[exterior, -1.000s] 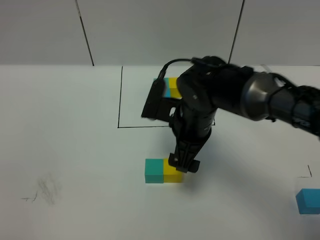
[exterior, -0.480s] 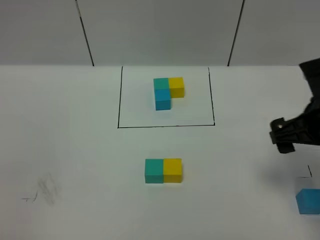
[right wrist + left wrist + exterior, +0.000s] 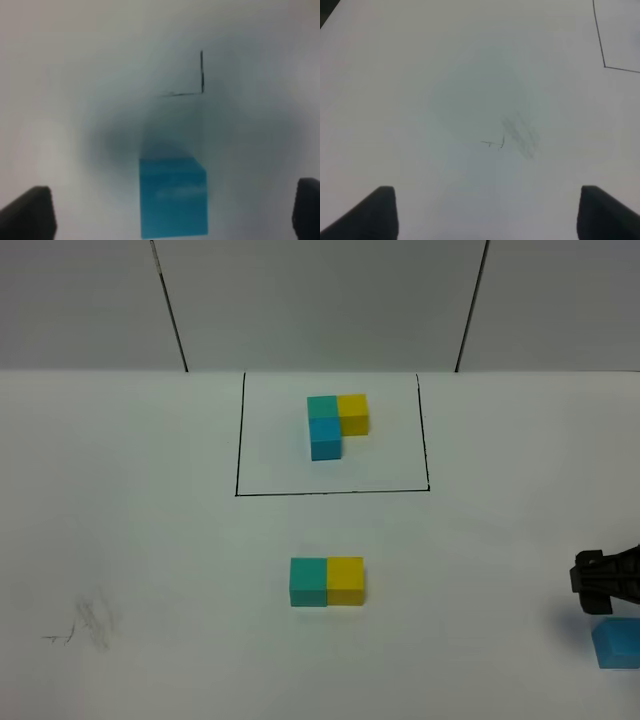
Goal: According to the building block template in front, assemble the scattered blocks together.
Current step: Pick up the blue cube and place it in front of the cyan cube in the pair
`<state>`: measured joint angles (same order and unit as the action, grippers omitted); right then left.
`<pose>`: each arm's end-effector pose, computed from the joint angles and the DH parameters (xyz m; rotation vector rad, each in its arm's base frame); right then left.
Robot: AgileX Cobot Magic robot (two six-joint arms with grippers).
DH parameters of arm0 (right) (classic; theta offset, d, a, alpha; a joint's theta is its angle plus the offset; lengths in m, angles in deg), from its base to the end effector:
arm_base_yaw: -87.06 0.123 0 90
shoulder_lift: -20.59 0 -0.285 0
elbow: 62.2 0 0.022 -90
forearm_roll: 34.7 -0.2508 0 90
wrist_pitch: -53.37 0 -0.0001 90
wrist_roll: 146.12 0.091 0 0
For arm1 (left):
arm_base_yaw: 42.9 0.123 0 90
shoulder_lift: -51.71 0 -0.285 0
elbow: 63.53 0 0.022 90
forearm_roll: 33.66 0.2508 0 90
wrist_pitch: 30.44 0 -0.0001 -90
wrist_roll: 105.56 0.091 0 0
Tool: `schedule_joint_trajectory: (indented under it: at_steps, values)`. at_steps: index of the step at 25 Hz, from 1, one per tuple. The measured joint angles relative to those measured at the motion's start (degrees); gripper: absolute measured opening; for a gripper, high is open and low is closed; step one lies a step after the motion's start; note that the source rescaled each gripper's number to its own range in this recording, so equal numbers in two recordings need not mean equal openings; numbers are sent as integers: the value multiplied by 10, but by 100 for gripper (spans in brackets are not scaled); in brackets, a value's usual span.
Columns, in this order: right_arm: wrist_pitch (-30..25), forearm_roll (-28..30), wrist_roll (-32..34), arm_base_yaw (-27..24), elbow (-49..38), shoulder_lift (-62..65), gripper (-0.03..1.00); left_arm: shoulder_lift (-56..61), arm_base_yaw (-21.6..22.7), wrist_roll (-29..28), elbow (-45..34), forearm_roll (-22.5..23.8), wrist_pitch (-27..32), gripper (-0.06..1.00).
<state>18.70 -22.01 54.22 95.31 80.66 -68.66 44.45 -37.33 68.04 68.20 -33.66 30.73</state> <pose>0.2405 0.0234 0.1918 0.0690 2.7822 -0.0968 -0.0071 -0.0007 0.2781 -0.2124 2.0257 -0.0091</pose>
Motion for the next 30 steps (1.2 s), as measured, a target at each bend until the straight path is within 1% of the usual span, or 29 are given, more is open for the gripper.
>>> schedule_joint_trajectory:
  at_steps: [5,9,13,15,19,20,22,24,26,27,30]
  values:
    - [32,-15,-14,-17,-21,-50,90,0,0,0,0,0,0,59]
    - [69,-16,-21,-30,-37,-85,88,0,0,0,0,0,0,59]
    - [88,-16,-30,-34,-40,-110,86,0,0,0,0,0,0,59]
    - [98,-18,-35,-34,-40,-121,84,0,0,0,0,0,0,59]
    - [106,-30,-45,-34,-40,-144,74,0,0,0,0,0,0,59]
    - [106,-31,-46,-34,-40,-148,70,0,0,0,0,0,0,59]
    - [106,-35,-46,-34,-40,-151,59,0,0,0,0,0,0,59]
    - [106,-35,-50,-34,-40,-152,35,0,0,0,0,0,0,59]
    - [106,-36,-58,-34,-40,-153,0,0,0,0,0,0,0,59]
    - [104,-35,-65,-34,-40,-152,3,0,0,0,0,0,0,59]
    - [84,-42,-76,-33,-40,-138,3,0,0,0,0,0,-1,59]
